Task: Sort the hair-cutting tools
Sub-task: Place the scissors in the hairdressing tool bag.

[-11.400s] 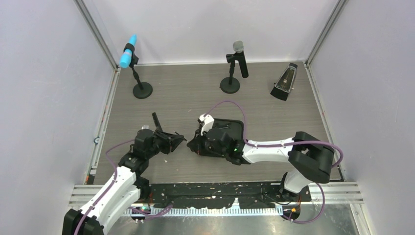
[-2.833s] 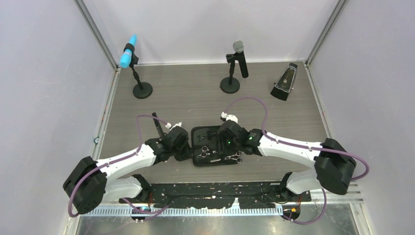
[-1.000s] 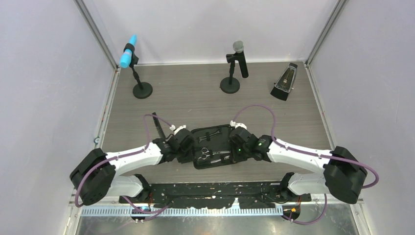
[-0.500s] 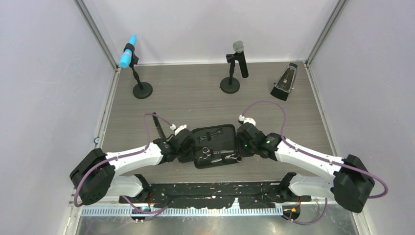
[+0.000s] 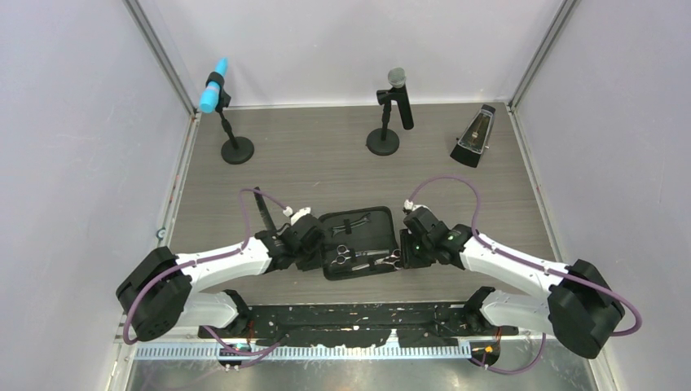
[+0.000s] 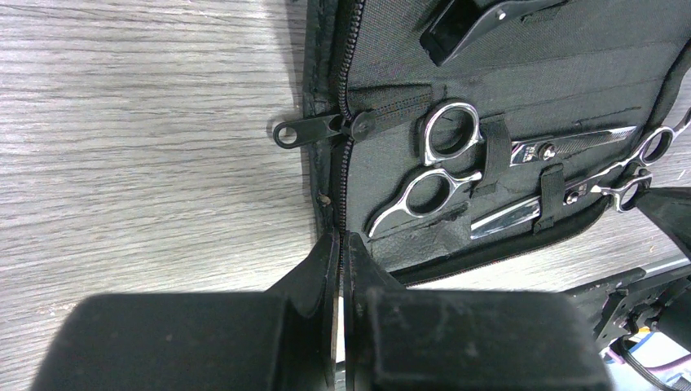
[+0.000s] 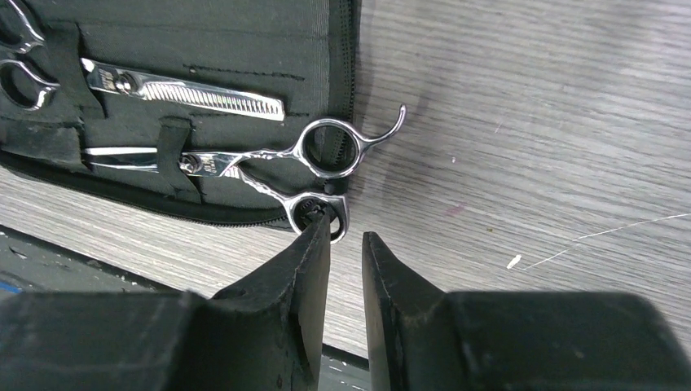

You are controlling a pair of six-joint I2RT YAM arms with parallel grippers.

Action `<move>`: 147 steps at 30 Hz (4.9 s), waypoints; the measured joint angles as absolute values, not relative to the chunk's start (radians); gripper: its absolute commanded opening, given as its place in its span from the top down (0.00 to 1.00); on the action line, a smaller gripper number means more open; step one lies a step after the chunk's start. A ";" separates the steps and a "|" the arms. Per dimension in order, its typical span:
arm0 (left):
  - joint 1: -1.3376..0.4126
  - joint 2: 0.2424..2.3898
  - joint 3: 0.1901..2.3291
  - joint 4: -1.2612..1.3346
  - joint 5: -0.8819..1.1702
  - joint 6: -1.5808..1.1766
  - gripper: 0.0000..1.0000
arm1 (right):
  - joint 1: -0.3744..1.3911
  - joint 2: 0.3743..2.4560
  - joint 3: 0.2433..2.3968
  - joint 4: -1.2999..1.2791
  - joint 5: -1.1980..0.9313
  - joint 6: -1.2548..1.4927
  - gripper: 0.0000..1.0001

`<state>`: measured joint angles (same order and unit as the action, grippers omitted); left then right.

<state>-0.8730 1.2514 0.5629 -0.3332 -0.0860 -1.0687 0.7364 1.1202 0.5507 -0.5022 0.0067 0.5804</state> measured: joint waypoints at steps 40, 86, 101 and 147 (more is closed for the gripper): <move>-0.913 1.301 0.618 -0.426 -0.151 -1.040 1.00 | 0.939 1.495 0.828 -0.631 0.094 0.539 0.95; -0.987 1.395 0.867 -0.482 -0.130 -0.987 0.57 | 0.783 1.370 0.745 -0.318 -0.040 0.500 0.54; -1.031 1.558 0.966 -0.518 -0.055 -0.996 0.53 | 0.781 1.423 0.740 -0.258 -0.073 0.499 0.54; -0.986 1.739 1.068 -0.603 0.001 -0.973 1.00 | 0.769 1.365 0.672 -0.195 -0.176 0.489 0.54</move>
